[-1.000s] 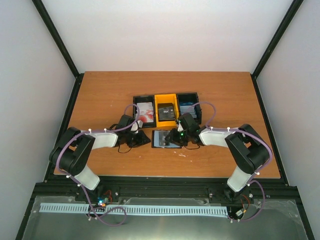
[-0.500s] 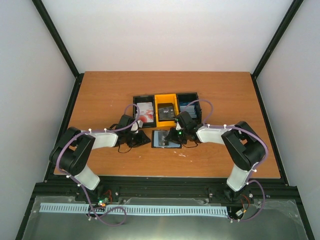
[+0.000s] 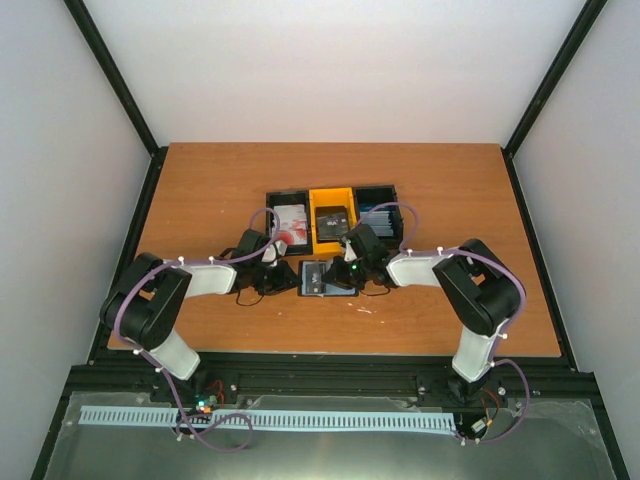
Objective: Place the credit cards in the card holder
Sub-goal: Insert the credit card into the card holder.
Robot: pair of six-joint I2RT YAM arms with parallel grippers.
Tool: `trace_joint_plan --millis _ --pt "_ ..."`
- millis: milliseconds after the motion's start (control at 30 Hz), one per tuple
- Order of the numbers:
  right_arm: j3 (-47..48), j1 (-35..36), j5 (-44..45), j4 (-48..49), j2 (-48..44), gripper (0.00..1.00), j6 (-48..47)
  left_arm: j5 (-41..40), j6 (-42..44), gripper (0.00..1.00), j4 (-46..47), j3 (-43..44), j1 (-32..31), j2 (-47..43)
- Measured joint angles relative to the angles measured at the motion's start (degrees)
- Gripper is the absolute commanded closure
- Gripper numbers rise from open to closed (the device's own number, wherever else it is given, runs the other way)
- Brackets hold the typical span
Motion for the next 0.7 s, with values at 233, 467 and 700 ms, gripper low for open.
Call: trace_joint_plan --millis 233,467,700 --pt "0.2 0.8 -0.3 1.1 0.6 0.91 1.3 0.0 0.0 0.85 0.0 0.0 0.0 0.0" --pt "0.2 1.3 0.0 1.4 0.7 0.81 2.4 -0.4 0.0 0.86 -0.1 0.0 0.0 0.0" --pt "0.2 1.6 5.4 -5.6 -5.4 0.71 0.8 -3.1 0.3 0.81 -1.6 0.0 0.0 -2.8"
